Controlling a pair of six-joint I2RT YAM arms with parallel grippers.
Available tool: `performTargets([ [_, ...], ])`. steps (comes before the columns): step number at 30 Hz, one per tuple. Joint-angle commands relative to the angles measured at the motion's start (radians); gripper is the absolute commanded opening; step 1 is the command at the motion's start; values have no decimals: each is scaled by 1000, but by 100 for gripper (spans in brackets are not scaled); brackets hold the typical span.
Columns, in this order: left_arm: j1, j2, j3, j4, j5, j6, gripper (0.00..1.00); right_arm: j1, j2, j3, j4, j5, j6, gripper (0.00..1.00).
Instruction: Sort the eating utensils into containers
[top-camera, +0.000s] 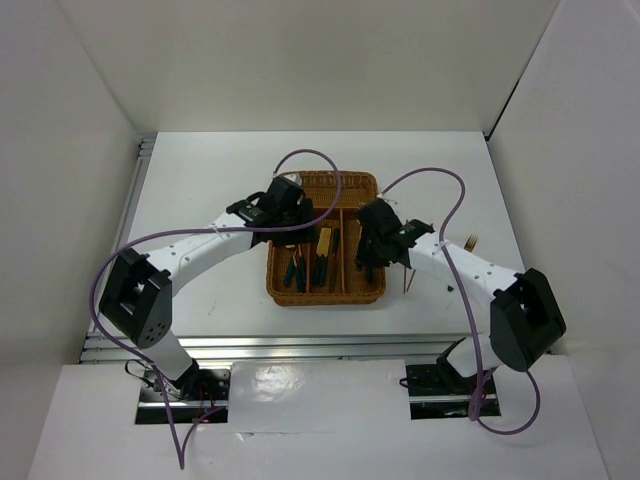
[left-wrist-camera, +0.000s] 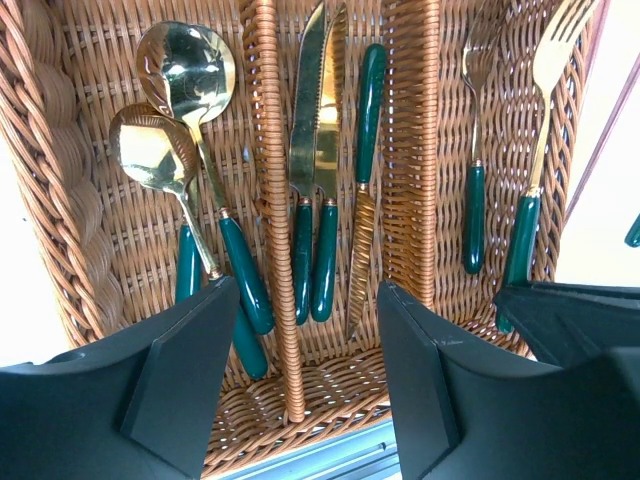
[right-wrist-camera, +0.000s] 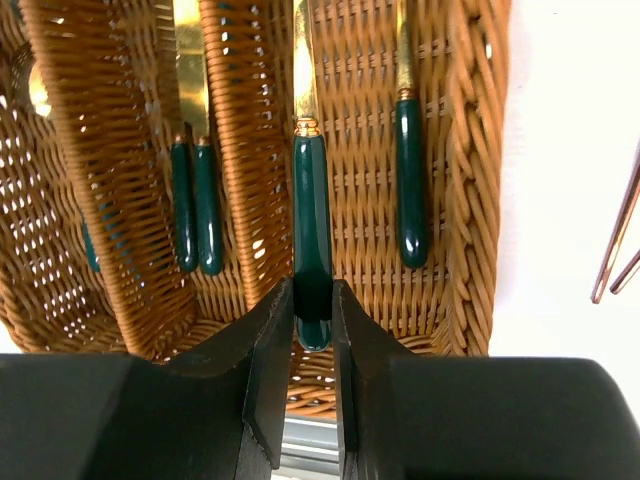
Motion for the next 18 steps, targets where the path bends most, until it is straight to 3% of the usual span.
performTargets([
  [1, 7, -47, -6, 27, 11, 20, 71, 4, 6, 4, -2, 45, 30, 22],
  [11, 16, -47, -6, 27, 11, 29, 71, 4, 52, 55, -61, 92, 29, 55],
  [15, 25, -65, -6, 27, 11, 38, 71, -6, 25, 95, -147, 238, 38, 58],
  [18, 25, -65, -24, 27, 11, 47, 71, -95, -47, 106, -169, 266, 18, 59],
])
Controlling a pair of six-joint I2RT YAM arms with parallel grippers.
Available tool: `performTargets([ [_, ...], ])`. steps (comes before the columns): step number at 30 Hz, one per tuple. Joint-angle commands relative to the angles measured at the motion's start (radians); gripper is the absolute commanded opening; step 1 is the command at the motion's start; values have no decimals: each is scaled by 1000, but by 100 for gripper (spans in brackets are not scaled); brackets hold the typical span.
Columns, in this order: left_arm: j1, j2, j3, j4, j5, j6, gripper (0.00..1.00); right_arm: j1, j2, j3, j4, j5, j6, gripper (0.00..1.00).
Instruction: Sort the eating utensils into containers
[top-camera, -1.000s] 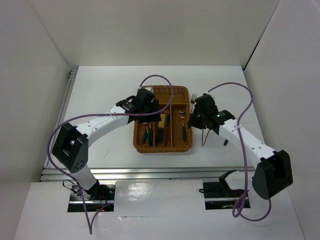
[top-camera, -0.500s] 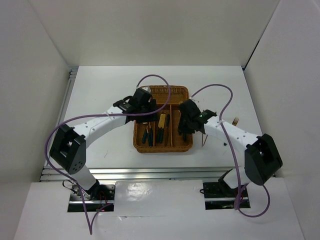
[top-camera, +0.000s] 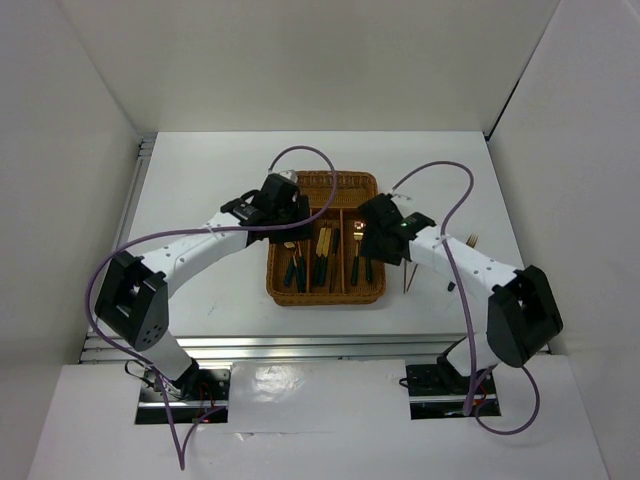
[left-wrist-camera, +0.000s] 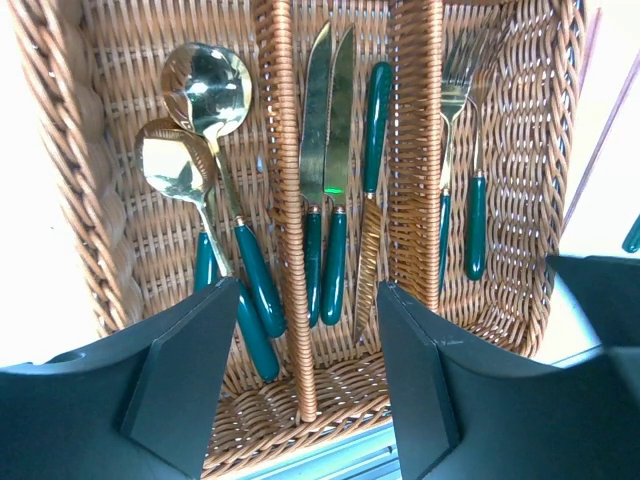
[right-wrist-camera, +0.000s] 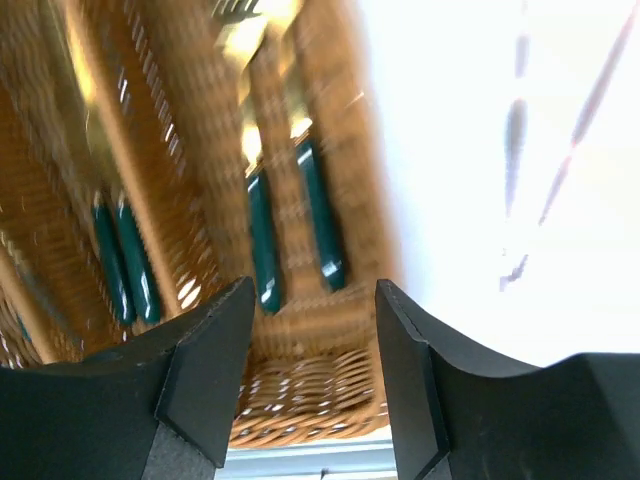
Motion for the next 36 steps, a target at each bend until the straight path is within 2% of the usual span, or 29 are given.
performTargets([
  [1, 15, -57, -21, 36, 6, 25, 71, -108, -109, 40, -66, 113, -21, 59],
  [3, 15, -58, -32, 47, 17, 25, 71, -229, -170, -4, -66, 101, -59, 59],
  [5, 25, -67, -50, 47, 17, 25, 71, -321, -208, -37, -57, 75, -59, 66],
  [7, 36, -67, -50, 58, 29, 25, 71, -469, -221, -100, -48, 37, -59, 72],
  [10, 50, -87, -75, 68, 39, 25, 71, -646, -221, -190, 8, -99, -88, 70],
  [13, 70, -97, -96, 78, 63, 25, 71, -725, -175, -236, 40, -118, -97, 66],
  [18, 91, -107, -105, 87, 81, 25, 71, -735, -53, -186, 3, -98, -96, 60],
  [36, 119, -116, -135, 114, 120, 25, 70, -744, 49, -166, 3, -102, -117, 56],
])
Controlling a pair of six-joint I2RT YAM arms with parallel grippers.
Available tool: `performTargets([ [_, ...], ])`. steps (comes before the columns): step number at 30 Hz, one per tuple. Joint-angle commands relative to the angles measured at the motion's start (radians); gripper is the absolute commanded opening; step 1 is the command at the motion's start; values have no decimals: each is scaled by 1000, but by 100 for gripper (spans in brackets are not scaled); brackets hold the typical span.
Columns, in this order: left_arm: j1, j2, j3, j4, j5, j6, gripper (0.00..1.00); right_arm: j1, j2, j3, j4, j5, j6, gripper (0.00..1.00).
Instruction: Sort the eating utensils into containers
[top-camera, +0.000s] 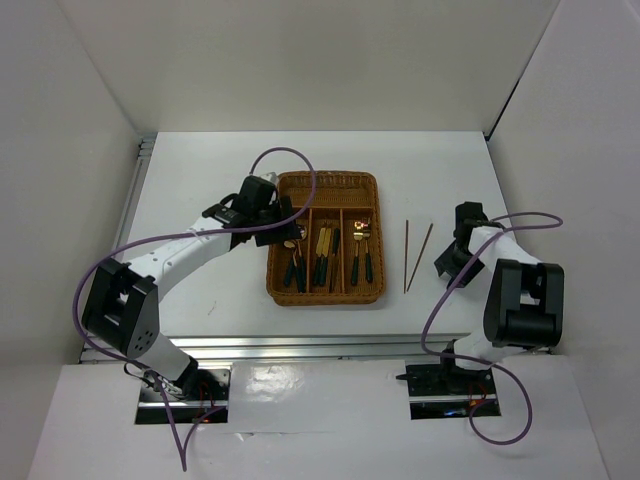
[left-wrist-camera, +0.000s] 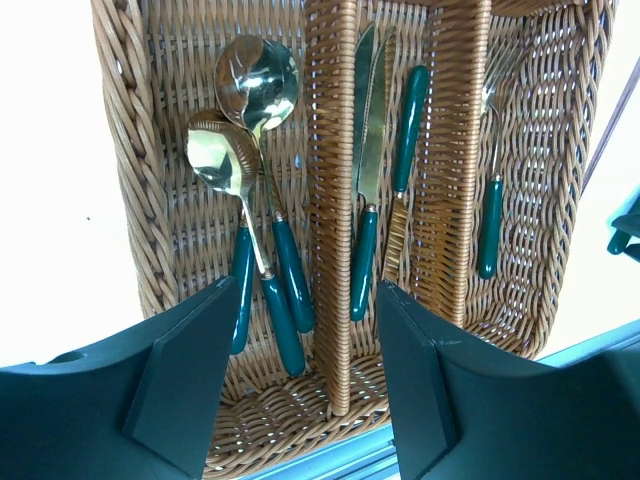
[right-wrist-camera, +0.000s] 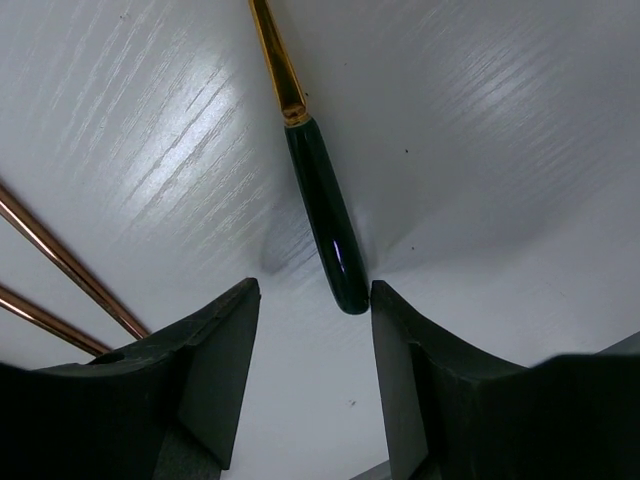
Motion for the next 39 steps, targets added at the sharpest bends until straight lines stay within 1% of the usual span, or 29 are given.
performTargets([
  [1, 8, -40, -6, 37, 16, 20, 70, -7, 9, 47, 5, 28, -18, 55],
  [7, 8, -40, -6, 37, 25, 20, 70, -7, 64, 56, 5, 19, -18, 50],
  [13, 8, -40, -16, 37, 25, 20, 70, -7, 64, 47, 38, -12, -27, 50],
  [14, 8, -40, -16, 37, 25, 20, 70, -7, 64, 36, 48, -12, -27, 45],
  [16, 8, -40, -16, 47, 25, 20, 70, -7, 64, 36, 58, -12, -27, 40],
  [17, 8, -40, -16, 47, 25, 20, 70, -7, 64, 36, 58, -12, -27, 35],
  [20, 8, -30, -16, 47, 25, 20, 70, -7, 73, 27, 77, -23, -38, 26],
  [21, 8, -30, -16, 47, 25, 20, 70, -7, 73, 27, 78, -23, -38, 18],
  [22, 8, -30, -16, 47, 25, 20, 70, -7, 73, 27, 78, -36, -38, 16],
  [24, 8, -30, -16, 47, 25, 30, 70, -7, 56, 27, 78, -36, -38, 13],
  [27, 17, -30, -16, 47, 25, 30, 70, -7, -22, 51, 49, -46, -61, 11],
  [31, 17, -30, -16, 47, 16, 30, 70, -7, -163, 102, 18, -133, -96, 11],
  [33, 17, -30, -7, 36, 16, 30, 70, 17, -229, 145, 9, -193, -105, 11],
  [36, 26, -30, -6, 17, -9, 40, 70, 83, -272, 197, -14, -217, -105, 11],
  [39, 35, -41, -6, -2, -27, 40, 70, 158, -272, 261, -27, -253, -105, 11],
])
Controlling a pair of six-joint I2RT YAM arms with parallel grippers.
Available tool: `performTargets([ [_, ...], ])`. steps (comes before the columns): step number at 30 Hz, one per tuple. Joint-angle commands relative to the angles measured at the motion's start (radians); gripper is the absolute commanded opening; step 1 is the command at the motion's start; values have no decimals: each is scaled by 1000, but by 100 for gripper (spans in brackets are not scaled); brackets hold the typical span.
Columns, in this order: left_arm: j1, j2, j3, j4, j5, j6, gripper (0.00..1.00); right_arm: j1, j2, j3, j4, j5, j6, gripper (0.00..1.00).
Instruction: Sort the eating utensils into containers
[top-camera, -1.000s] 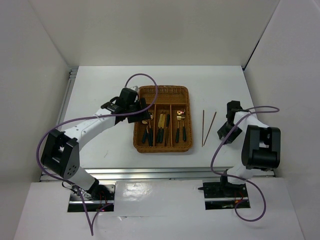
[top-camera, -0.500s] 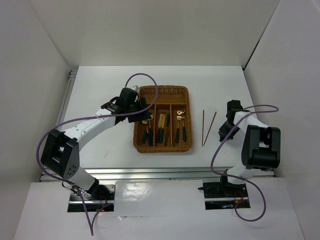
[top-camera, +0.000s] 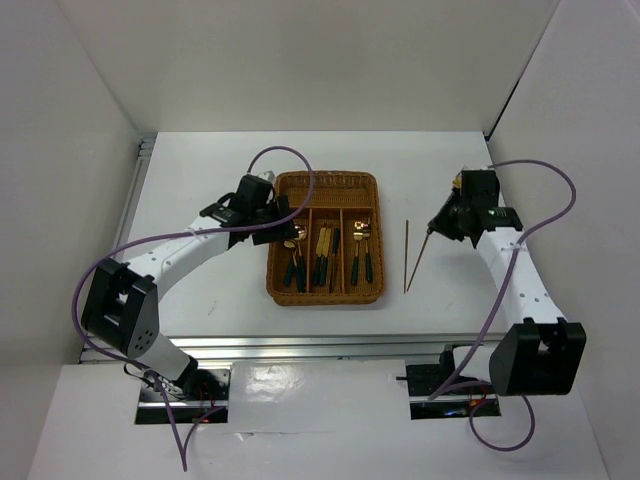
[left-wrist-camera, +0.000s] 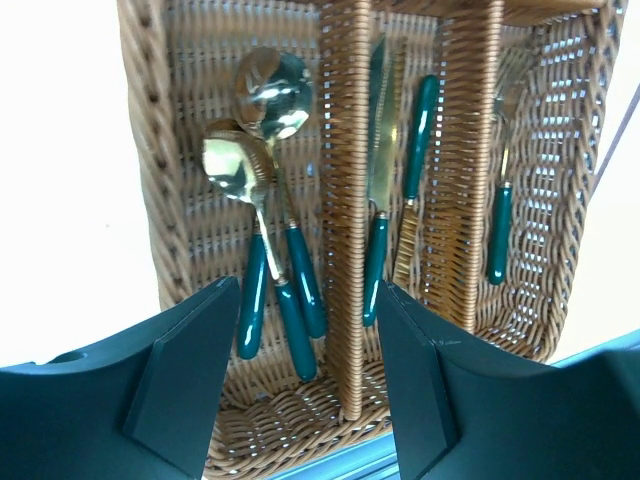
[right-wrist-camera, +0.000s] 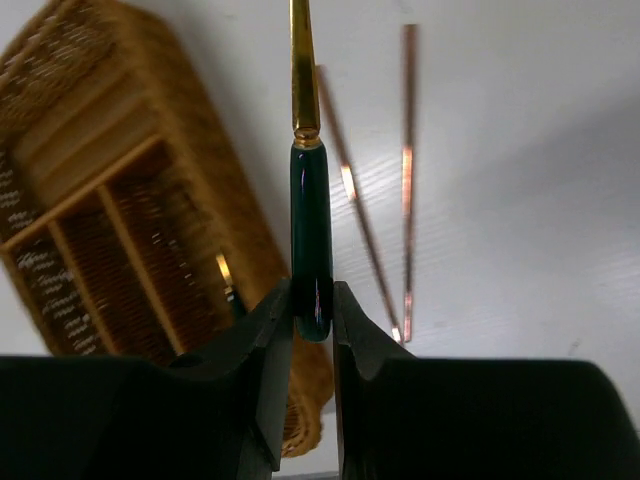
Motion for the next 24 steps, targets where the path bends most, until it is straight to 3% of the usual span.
performTargets([
  [1, 18, -40, -4, -9, -35, 18, 70, 80, 0, 84, -30, -75, -11, 11],
  [5, 27, -50, -4, -30, -56, 18, 70, 291, 48, 114, 7, -44, 35, 11],
  [12, 45, -60, -4, -76, -96, 18, 70, 546, 187, 141, -3, 98, 107, 11],
  [15, 45, -70, -4, -76, -109, 18, 70, 600, 210, 101, -3, 124, 139, 11],
  [18, 54, -79, -4, -76, -109, 18, 70, 610, 210, 35, 30, 134, 149, 18],
  [24, 54, -79, -4, -76, -109, 18, 70, 610, 278, 1, 53, 124, 130, 19],
])
